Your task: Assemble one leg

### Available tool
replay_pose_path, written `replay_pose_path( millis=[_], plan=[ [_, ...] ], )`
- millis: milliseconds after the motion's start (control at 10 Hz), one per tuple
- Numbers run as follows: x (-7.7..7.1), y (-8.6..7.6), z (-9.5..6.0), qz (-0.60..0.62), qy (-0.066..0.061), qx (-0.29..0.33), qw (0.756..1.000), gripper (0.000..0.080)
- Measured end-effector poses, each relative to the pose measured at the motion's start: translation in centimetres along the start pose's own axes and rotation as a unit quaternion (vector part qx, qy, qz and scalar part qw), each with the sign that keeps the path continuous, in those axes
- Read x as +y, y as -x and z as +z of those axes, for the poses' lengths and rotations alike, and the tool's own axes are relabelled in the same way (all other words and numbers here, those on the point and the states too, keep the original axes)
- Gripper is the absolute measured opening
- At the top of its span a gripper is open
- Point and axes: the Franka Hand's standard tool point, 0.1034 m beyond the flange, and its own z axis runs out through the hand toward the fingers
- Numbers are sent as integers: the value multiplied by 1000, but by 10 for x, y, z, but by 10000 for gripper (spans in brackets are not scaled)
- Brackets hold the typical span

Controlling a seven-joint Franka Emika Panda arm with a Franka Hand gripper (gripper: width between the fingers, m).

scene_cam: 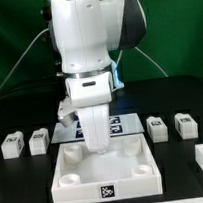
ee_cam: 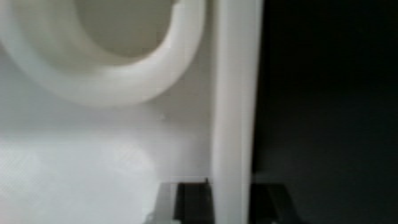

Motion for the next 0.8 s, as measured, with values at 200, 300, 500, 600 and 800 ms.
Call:
replay_pose_path(
  millis=[200, 300, 500, 600, 800],
  plan=[
    [1, 0, 0, 0, 1, 0, 1000, 54],
    [10, -2, -4, -2, 4, 0, 1000, 54],
    [30, -26, -8, -2, 12, 7, 1000, 54],
    [41, -41, -8, -1, 18, 13, 1000, 54],
    [63, -58, -4, -6, 21, 23, 999, 54]
  ],
)
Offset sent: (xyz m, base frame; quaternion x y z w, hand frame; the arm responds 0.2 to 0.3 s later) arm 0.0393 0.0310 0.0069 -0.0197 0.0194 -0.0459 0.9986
